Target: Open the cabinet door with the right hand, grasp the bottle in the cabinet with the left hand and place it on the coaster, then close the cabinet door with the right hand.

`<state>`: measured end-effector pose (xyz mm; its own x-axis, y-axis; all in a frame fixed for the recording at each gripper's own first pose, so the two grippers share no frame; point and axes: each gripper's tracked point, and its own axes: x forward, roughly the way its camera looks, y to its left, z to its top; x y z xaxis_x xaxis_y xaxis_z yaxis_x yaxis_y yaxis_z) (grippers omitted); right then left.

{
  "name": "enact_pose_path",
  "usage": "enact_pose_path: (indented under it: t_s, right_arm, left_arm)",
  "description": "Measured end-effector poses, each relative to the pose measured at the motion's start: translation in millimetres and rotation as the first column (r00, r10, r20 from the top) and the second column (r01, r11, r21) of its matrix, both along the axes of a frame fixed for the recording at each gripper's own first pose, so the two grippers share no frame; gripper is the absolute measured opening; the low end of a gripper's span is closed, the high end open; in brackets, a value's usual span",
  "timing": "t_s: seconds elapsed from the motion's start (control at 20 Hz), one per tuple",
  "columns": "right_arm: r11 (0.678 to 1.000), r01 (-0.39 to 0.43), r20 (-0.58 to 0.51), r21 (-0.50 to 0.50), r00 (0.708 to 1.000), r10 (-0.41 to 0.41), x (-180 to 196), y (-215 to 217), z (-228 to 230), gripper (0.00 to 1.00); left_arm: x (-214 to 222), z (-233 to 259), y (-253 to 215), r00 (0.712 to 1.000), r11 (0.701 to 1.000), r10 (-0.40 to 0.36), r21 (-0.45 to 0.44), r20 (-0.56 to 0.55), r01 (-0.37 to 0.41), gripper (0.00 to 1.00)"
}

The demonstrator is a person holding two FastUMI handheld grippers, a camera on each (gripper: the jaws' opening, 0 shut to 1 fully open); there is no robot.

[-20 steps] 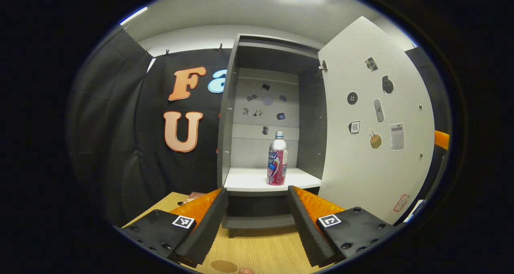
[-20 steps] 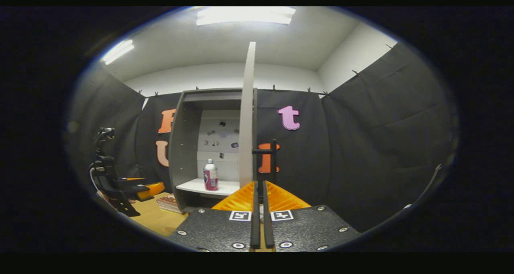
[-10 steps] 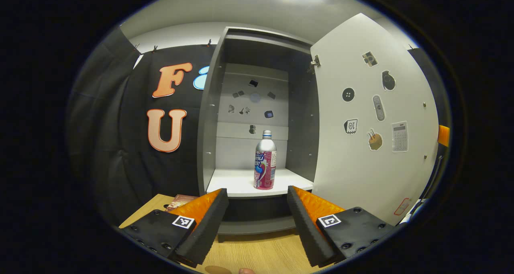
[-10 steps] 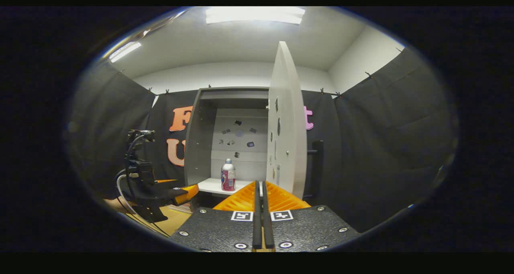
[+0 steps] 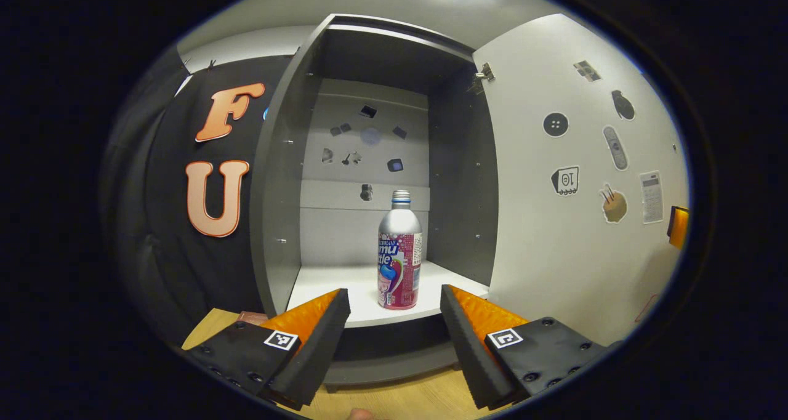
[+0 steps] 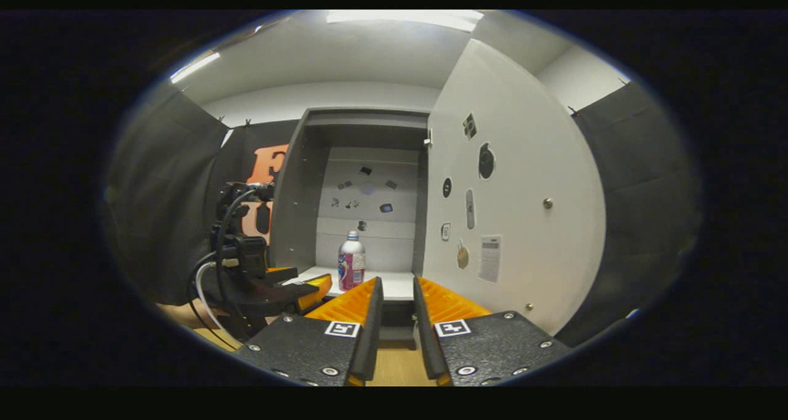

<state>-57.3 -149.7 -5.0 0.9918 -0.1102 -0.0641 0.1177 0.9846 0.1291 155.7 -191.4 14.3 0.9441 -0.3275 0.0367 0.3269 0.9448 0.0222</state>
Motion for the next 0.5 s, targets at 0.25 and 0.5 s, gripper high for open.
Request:
enact_pose_path:
  t_s: [0.25, 0.5]
  right_arm:
    - [0.998, 0.045, -0.03, -0.033, 0.999, -0.046, 27.2, 13.7, -14.0, 0.55]
    - [0.991, 0.092, -0.062, -0.097, 0.993, -0.099, 48.9, 20.4, -25.3, 0.9]
  left_arm:
    - [51.4, -10.8, -8.3, 0.999, 0.999, -0.039, 0.031, 0.001, 0.039, 0.96]
    - [84.4, -20.6, -28.4, 0.994, 0.993, -0.105, 0.063, -0.002, 0.105, 0.96]
